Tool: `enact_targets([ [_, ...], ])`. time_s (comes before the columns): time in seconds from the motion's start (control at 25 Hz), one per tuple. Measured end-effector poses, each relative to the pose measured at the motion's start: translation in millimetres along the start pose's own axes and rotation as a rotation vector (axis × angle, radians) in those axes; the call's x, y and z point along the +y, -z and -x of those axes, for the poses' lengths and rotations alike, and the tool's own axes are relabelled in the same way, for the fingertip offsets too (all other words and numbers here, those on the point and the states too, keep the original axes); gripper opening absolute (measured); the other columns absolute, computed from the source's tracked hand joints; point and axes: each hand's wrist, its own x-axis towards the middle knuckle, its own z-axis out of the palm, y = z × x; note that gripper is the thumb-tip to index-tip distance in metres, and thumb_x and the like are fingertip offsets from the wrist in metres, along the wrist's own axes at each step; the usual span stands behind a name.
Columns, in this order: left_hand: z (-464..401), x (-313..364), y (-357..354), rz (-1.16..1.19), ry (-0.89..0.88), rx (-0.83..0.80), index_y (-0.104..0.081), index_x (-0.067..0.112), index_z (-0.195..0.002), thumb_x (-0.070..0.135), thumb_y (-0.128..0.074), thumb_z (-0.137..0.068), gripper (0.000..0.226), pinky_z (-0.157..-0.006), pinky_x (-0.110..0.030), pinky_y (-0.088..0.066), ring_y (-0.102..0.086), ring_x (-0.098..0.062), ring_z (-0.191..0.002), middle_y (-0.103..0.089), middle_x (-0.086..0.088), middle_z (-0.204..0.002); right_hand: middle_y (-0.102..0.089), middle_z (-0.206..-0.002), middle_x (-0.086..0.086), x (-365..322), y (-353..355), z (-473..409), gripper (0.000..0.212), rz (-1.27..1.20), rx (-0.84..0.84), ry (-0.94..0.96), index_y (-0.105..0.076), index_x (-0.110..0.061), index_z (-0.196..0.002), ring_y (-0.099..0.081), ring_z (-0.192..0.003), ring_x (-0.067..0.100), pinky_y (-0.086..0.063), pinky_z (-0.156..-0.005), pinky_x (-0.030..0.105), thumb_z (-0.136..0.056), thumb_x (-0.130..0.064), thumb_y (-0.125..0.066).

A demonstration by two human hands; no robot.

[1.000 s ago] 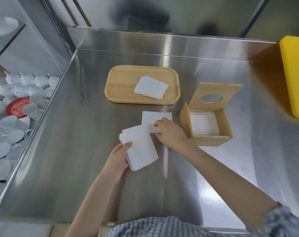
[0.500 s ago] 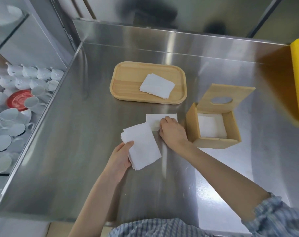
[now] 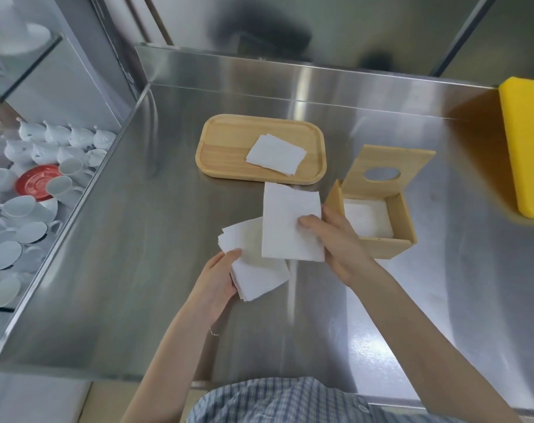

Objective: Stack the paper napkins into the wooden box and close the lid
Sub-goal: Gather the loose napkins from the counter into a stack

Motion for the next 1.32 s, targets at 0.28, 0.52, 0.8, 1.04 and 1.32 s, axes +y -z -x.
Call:
enact_targets([
  [0.28, 14.5, 1.0, -14.8, -0.054, -0.041, -0.095, -0.062, 0.008, -0.079, 0.014, -0.037, -0.096, 0.030, -0.041, -0.021, -0.040, -0.050, -0.019, -0.049, -0.059, -0.005, -0.063, -0.067, -0.115, 0.006, 22.9, -5.9, 17.2, 0.029, 0.223, -0.245, -0.042, -0.058, -0.010, -0.117, -0.063, -0.104, 0.022, -0.051, -0.093, 0.036, -0.089, -0.005, -0.057],
  [0.52, 12.4, -4.0, -15.5, -0.005, 0.045, -0.103, -0.059, 0.016, -0.122, 0.035, -0.032, -0.097, 0.041, -0.080, -0.037, -0.051, -0.064, -0.024, -0.106, -0.068, -0.006, -0.117, -0.068, -0.115, 0.014, 34.3, -4.0, 13.6, 0.028, 0.559, -0.088, 0.067, -0.060, -0.004, -0.112, -0.062, -0.106, 0.032, -0.048, -0.097, 0.051, -0.084, -0.009, -0.061],
  [0.8, 14.1, -6.0, -15.4, -0.104, 0.027, -0.129, -0.060, 0.007, -0.116, 0.026, -0.042, -0.096, 0.033, -0.052, -0.022, -0.052, -0.069, -0.018, -0.078, -0.071, -0.007, -0.100, -0.068, -0.104, 0.019, 36.7, -3.3, 13.5, 0.022, 0.695, -0.068, 0.115, -0.060, 0.001, -0.100, -0.062, -0.098, 0.035, -0.050, -0.085, 0.047, -0.082, -0.012, -0.061],
  [1.04, 16.8, -6.9, -18.6, -0.150, -0.008, -0.113, -0.059, 0.008, -0.114, 0.012, -0.045, -0.094, 0.024, -0.048, -0.021, -0.051, -0.070, -0.013, -0.071, -0.070, -0.004, -0.094, -0.068, -0.104, 0.014, 37.2, -3.1, 16.3, 0.022, 0.732, -0.063, 0.127, -0.059, -0.002, -0.102, -0.062, -0.097, 0.032, -0.050, -0.079, 0.042, -0.083, -0.015, -0.061],
  [1.32, 14.0, -2.1, -20.2, -0.020, -0.066, -0.157, -0.059, 0.011, -0.115, 0.014, -0.044, -0.095, 0.026, -0.062, -0.025, -0.057, -0.071, -0.013, -0.079, -0.074, 0.000, -0.095, -0.057, -0.120, -0.002, 40.3, 0.5, 27.9, 0.050, 0.467, -0.073, 0.005, -0.043, -0.015, -0.131, -0.055, -0.109, 0.015, -0.044, -0.094, 0.029, -0.086, -0.028, -0.063],
])
